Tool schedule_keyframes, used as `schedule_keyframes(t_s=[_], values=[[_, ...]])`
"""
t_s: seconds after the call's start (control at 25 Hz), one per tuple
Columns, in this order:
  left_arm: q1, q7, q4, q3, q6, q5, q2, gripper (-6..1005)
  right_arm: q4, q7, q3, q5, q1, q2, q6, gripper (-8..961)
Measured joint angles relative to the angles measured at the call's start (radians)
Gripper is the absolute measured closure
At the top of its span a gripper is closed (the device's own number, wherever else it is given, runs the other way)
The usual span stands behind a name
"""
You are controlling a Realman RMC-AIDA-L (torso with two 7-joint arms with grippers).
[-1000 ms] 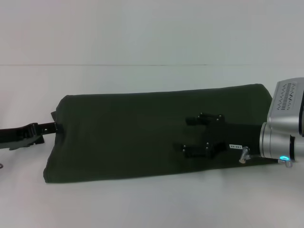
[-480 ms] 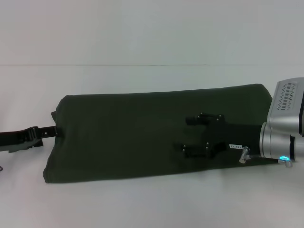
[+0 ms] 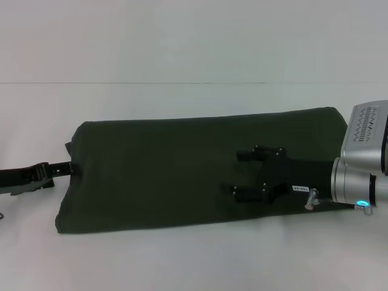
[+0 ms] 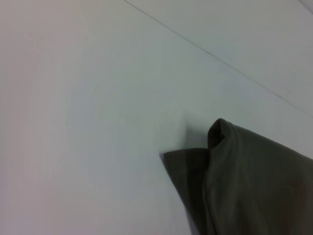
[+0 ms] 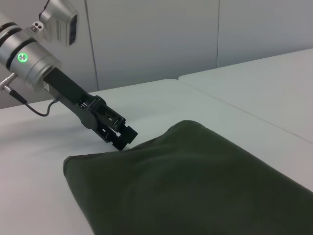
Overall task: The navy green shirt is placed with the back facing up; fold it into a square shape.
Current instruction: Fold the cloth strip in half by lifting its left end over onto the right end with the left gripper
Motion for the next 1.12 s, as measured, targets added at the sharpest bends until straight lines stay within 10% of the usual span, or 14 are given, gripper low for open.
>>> schedule_keyframes(t_s=[1.12], values=[[-0.014, 0.009, -0.003, 0.001, 0.025, 0.000, -0.034, 147, 0.002, 0.000, 0.000, -0.004, 0.000, 0.000, 0.000, 52]])
